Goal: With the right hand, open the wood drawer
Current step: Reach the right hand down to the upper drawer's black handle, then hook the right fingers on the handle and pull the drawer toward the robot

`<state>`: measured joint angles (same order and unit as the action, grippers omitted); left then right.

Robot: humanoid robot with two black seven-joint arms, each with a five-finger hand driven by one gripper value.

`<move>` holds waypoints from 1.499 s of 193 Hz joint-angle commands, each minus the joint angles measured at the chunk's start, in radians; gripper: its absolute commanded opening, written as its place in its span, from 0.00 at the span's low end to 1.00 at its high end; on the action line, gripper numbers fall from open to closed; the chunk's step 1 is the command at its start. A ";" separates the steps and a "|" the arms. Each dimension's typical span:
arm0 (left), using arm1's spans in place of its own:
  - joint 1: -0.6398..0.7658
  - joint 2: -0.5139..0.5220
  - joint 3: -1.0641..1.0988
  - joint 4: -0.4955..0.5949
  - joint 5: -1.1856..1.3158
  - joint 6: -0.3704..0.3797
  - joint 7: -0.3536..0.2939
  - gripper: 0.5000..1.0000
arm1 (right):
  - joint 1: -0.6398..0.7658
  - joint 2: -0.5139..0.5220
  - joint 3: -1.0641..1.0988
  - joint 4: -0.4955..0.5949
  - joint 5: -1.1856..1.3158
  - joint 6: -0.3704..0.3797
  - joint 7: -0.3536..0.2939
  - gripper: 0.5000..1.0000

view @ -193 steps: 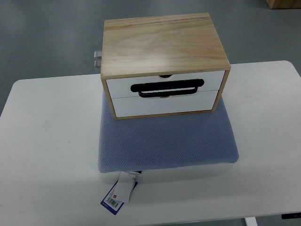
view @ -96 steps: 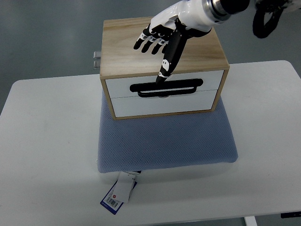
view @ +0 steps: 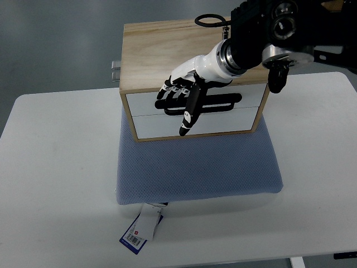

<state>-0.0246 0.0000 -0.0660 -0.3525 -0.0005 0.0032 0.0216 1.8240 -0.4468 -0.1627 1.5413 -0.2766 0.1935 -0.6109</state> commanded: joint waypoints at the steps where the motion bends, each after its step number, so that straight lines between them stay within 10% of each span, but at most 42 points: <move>1: 0.000 0.000 0.000 0.000 -0.001 0.000 0.000 1.00 | -0.015 -0.003 -0.008 -0.001 -0.033 -0.005 0.000 0.89; 136: 0.000 0.000 0.003 -0.003 0.002 0.000 0.001 1.00 | -0.140 0.000 -0.012 -0.029 -0.112 -0.032 0.000 0.89; 289: -0.015 0.000 0.003 -0.009 0.007 0.000 0.001 1.00 | -0.115 0.010 0.000 0.028 -0.059 0.156 0.000 0.89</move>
<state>-0.0396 0.0000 -0.0629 -0.3625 0.0065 0.0032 0.0231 1.7062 -0.4330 -0.1626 1.5614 -0.3549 0.3336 -0.6109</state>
